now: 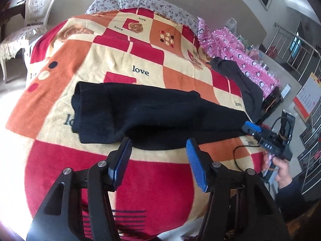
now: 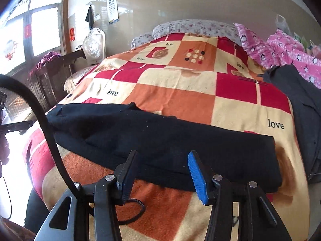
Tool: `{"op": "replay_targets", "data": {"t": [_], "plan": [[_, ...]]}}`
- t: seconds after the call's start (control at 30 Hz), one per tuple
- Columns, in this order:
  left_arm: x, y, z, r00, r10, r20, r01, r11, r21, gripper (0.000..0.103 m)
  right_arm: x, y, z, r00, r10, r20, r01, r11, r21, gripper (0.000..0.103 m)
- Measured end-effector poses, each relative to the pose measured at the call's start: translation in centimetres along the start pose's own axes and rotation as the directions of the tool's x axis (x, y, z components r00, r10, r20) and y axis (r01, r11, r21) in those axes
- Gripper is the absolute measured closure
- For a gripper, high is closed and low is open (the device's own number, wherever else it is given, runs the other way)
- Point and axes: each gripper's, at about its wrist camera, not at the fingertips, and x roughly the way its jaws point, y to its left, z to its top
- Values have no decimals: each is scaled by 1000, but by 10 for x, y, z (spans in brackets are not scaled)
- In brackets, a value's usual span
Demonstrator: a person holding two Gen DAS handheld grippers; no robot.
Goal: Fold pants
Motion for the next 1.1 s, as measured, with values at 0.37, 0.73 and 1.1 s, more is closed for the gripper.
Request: {"op": "replay_targets", "data": {"t": [0.37, 0.73, 1.1], "plan": [[45, 4, 8, 997, -71, -28, 62, 972, -228, 47, 40, 34, -6, 992, -76, -99, 43, 954, -298, 54], [49, 20, 24, 999, -13, 39, 25, 940, -341, 47, 62, 34, 0, 986, -102, -131, 44, 922, -386, 75], [38, 31, 45, 991, 67, 113, -34, 961, -275, 80, 49, 19, 18, 995, 16, -95, -35, 980, -194, 97]]}}
